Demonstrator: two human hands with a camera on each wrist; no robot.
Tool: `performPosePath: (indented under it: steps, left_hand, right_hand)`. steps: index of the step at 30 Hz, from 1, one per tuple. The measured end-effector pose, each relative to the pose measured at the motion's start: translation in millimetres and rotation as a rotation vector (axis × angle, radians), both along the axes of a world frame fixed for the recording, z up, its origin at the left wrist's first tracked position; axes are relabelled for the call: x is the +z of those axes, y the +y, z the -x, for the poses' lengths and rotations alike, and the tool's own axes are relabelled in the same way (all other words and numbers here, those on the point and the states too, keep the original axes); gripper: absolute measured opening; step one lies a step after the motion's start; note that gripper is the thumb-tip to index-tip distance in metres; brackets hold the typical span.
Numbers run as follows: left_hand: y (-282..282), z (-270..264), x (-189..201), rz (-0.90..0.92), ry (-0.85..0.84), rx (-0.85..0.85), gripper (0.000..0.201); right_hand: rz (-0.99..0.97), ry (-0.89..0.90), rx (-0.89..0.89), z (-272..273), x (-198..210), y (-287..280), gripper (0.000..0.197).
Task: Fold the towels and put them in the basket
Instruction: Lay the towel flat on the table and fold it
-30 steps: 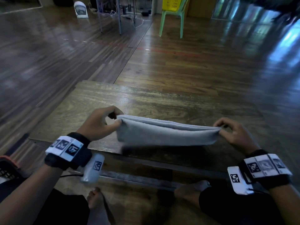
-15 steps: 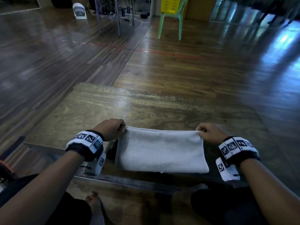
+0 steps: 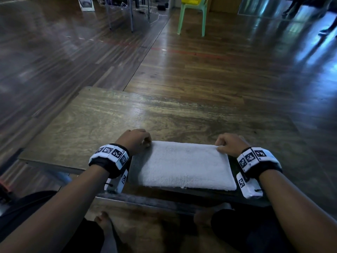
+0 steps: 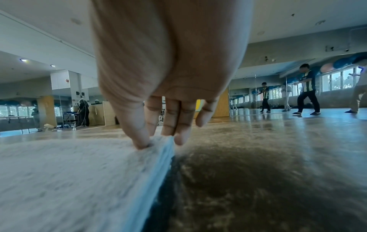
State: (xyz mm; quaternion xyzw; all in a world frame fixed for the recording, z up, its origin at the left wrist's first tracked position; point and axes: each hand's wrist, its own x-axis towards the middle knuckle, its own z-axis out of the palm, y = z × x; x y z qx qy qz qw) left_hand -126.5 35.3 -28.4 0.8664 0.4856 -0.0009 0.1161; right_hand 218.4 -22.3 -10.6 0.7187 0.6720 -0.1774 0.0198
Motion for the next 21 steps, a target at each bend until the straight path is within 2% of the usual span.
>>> performPosePath:
  steps: [6, 9, 13, 15, 17, 19, 21]
  left_hand:
    - [0, -4, 3, -0.043, 0.004, 0.023, 0.012]
    - [0, -5, 5, -0.057, 0.003, 0.042, 0.013]
    - [-3, -8, 5, -0.067, 0.033, 0.049, 0.015]
    - [-6, -11, 3, -0.085, 0.062, 0.054, 0.02]
    - [-13, -20, 1, -0.137, 0.078, 0.013, 0.03]
    - [-27, -36, 0, -0.165, 0.068, -0.062, 0.04]
    - [-44, -53, -3, -0.135, 0.089, -0.134, 0.047]
  right_hand:
    - [-0.017, 0.082, -0.042, 0, 3, -3, 0.003]
    - [-0.037, 0.099, -0.066, -2, 6, -4, 0.008]
    - [-0.018, -0.002, -0.063, 2, 6, -6, 0.006]
    - [-0.039, -0.089, -0.036, 8, 6, -5, 0.013]
    - [-0.064, -0.134, 0.018, 18, 5, -2, 0.03]
    - [-0.091, -0.119, 0.108, 34, 6, -2, 0.043]
    - [-0.119, -0.07, 0.211, 52, 7, -6, 0.048]
